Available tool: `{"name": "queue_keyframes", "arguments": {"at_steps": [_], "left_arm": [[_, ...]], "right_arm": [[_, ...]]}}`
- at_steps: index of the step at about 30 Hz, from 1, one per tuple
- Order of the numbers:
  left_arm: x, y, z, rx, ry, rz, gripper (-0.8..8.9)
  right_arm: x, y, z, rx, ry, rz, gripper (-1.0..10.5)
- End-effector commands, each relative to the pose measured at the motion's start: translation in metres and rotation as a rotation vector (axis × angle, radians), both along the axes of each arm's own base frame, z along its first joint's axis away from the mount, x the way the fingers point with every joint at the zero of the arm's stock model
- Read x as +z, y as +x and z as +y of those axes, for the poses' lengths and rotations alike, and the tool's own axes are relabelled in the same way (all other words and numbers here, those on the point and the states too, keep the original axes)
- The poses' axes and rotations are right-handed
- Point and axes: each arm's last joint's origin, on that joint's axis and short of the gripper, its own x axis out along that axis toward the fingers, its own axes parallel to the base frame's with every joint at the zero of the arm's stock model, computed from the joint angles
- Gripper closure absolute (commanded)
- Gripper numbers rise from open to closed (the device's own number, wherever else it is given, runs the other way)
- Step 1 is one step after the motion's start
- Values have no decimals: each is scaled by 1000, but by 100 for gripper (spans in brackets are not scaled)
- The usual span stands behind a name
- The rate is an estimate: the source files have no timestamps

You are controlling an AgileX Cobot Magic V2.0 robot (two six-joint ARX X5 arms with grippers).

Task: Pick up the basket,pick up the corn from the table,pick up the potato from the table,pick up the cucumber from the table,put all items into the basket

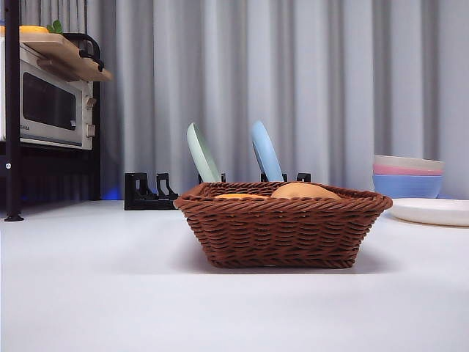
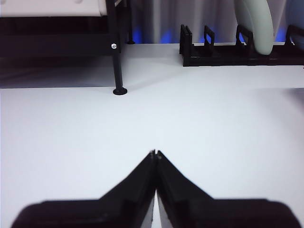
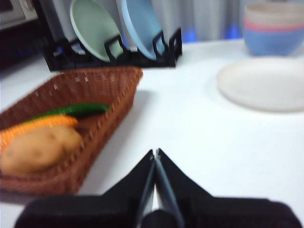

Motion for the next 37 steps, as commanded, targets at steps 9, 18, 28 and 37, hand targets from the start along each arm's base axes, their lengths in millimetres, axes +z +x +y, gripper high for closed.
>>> {"name": "queue_keyframes", "arguments": {"at_steps": [9,18,28,37], "left_arm": [[-5,1,0,4,-11,9,817],[-5,1,0,4,-11,9,817],[-5,1,0,4,-11,9,817],[-5,1,0,4,-11,9,817]], "right_arm": [[-9,2,0,-2,28,23,945],[-9,2,0,-3,26,28,945],[-9,2,0,-3,26,28,945],[-9,2,0,-3,26,28,945]]}}
